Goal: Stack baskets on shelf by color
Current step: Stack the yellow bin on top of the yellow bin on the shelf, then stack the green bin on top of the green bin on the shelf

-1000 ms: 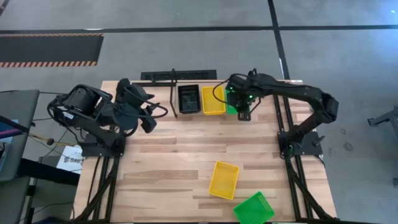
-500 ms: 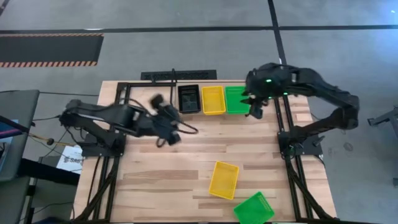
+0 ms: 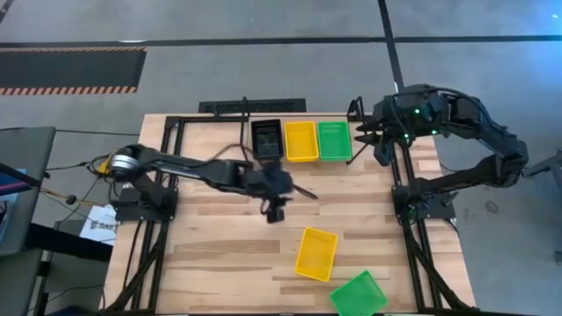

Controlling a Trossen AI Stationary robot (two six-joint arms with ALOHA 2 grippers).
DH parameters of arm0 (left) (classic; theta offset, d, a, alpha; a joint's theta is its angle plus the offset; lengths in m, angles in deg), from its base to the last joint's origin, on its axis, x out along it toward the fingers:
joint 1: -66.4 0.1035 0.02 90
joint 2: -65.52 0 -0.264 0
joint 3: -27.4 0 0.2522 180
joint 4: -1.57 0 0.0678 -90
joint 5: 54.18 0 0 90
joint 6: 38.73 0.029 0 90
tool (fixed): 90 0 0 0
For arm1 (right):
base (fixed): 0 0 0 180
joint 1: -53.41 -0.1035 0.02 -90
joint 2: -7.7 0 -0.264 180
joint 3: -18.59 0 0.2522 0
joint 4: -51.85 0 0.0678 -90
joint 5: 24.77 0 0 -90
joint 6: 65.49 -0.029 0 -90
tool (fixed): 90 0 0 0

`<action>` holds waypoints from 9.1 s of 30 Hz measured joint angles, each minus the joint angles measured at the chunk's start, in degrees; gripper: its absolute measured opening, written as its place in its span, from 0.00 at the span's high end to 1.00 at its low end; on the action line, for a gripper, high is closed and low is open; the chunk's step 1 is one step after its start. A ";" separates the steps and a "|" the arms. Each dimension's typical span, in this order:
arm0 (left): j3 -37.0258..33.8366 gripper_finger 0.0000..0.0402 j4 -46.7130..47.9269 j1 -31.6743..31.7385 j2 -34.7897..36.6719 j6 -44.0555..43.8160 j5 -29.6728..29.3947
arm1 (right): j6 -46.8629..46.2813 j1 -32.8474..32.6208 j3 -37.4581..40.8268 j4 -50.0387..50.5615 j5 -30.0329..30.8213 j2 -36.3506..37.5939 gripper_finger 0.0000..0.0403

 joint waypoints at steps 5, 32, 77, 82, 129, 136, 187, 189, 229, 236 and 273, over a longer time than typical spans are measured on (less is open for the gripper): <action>9.91 0.77 3.84 -1.20 -10.62 6.35 6.96 | 0.00 -0.31 0.00 -0.10 -0.12 -0.03 0.61; 54.27 0.70 34.71 -2.71 -42.59 21.59 20.57 | 4.72 -0.27 -3.72 -12.02 -5.31 3.56 0.52; 48.84 0.73 24.18 -2.43 -48.23 15.53 13.63 | 5.13 -0.33 -10.95 -11.92 -10.89 6.53 0.51; 51.65 0.97 26.54 -2.25 -48.22 15.29 13.53 | 5.12 -0.31 -10.95 -12.33 -10.88 6.85 0.52; 54.45 1.00 33.44 34.11 -31.21 32.72 17.31 | -1.53 -0.28 -10.95 -12.15 -10.77 7.82 0.57; 54.50 1.00 33.23 35.24 -34.29 34.25 18.24 | -1.51 -0.28 -10.88 -12.13 -10.73 6.72 0.57; 54.22 1.00 34.15 36.89 -39.33 31.75 20.51 | -1.35 -0.28 -10.91 -12.11 -10.69 5.79 0.58; 54.27 1.00 32.70 36.68 -39.51 31.76 19.53 | -1.36 -0.31 -10.91 -12.13 -10.67 5.77 0.58; 54.67 0.58 31.91 22.83 -10.00 19.68 0.90 | -0.22 -0.22 -10.95 -2.46 -10.69 -3.19 0.57; 54.62 0.58 39.78 12.92 0.88 14.96 -14.36 | -6.41 -1.17 -10.95 15.00 -16.05 -11.79 0.58; 54.55 0.58 57.58 1.82 4.05 3.19 -19.22 | -108.44 -68.94 -9.18 19.96 -6.00 -43.79 0.44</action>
